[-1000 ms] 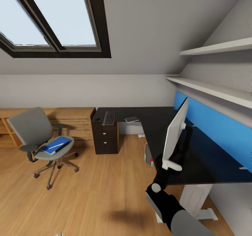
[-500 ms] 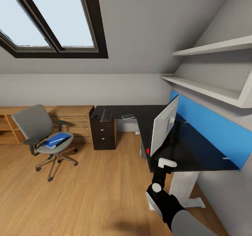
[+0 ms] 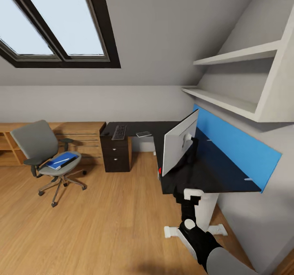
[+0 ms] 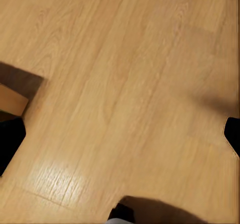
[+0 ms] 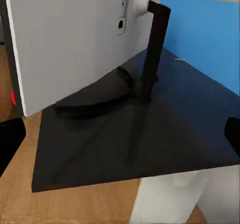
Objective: In the bedroom, organize the workspace by keeping the computer under the desk, ensuring the monitor is on the desk, placing the keyboard on the desk next to the monitor, placing the mouse on the desk next to the keyboard, moving the folder from the swivel chair onto the desk next to the mouse, stacking the notebook on top of the folder with the pen on top of the notebook, and positioning the swivel chair next to the desk.
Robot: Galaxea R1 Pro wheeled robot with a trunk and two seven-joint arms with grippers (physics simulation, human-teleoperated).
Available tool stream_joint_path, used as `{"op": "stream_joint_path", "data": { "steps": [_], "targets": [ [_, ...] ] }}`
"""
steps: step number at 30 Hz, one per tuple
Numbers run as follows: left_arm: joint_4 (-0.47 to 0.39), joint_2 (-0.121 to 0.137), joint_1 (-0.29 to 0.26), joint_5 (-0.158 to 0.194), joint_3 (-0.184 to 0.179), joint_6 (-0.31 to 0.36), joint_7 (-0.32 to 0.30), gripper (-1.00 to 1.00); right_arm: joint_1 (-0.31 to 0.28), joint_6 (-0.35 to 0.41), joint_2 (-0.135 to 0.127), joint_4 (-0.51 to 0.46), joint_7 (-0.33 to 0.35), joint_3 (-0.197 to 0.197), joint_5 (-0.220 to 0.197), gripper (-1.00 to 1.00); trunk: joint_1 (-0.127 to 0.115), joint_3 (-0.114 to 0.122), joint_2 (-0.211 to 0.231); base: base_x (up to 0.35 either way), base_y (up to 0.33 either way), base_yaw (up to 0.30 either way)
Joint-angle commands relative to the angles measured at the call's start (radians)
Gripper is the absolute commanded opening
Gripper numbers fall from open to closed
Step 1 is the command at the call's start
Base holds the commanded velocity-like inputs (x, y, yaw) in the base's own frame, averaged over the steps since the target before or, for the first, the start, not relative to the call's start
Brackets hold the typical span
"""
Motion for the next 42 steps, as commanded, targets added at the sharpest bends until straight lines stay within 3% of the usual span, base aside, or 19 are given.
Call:
{"op": "stream_joint_path", "data": {
  "steps": [1,4,6,11,14,19,26,33,42],
  "targets": [
    [0.0,0.0,0.0,0.0,0.001,-0.003,0.002,1.0,-0.001,-0.006,-0.005,0.014,0.03,0.007,-0.01,1.0,0.001,-0.001,-0.001,0.147,-0.205,0.0],
    [0.0,-0.001,0.0,0.001,0.001,-0.009,0.002,1.0,-0.002,-0.009,-0.025,0.057,0.187,-0.006,-0.01,1.0,0.001,-0.001,-0.001,0.073,-0.1,0.0],
    [0.0,-0.001,0.0,0.001,0.001,-0.01,0.002,1.0,-0.006,-0.009,-0.047,0.071,0.247,-0.025,-0.012,1.0,0.001,-0.001,-0.001,0.016,-0.022,0.0],
    [-0.002,0.0,0.0,0.001,0.001,-0.014,0.0,1.0,-0.034,-0.004,-0.061,0.081,0.265,-0.053,-0.024,1.0,0.001,-0.001,-0.001,0.005,-0.006,0.0],
    [-0.004,-0.001,0.0,0.002,0.001,-0.018,-0.001,1.0,-0.097,0.002,-0.072,0.115,0.268,-0.074,-0.052,1.0,0.001,-0.001,-0.001,0.1,-0.003,0.0],
    [-0.004,-0.002,0.0,0.002,0.002,-0.048,-0.003,1.0,-0.178,0.008,-0.093,0.227,0.27,-0.103,-0.16,1.0,0.001,-0.001,-0.001,0.263,-0.079,0.0],
    [-0.008,-0.002,0.0,0.002,0.003,-0.058,-0.003,1.0,-0.184,0.007,-0.091,0.243,0.27,-0.102,-0.172,1.0,0.001,-0.001,-0.001,0.226,-0.116,0.0],
    [-0.027,-0.003,0.0,0.001,0.005,-0.138,-0.007,1.0,-0.184,-0.002,-0.095,0.243,0.27,-0.098,-0.169,1.0,0.001,-0.001,-0.001,0.223,-0.168,0.0],
    [-0.029,-0.003,0.0,0.001,0.004,-0.154,-0.007,1.0,-0.184,-0.007,-0.098,0.248,0.271,-0.098,-0.166,1.0,0.001,-0.001,-0.001,0.259,-0.225,0.0]
  ]
}}
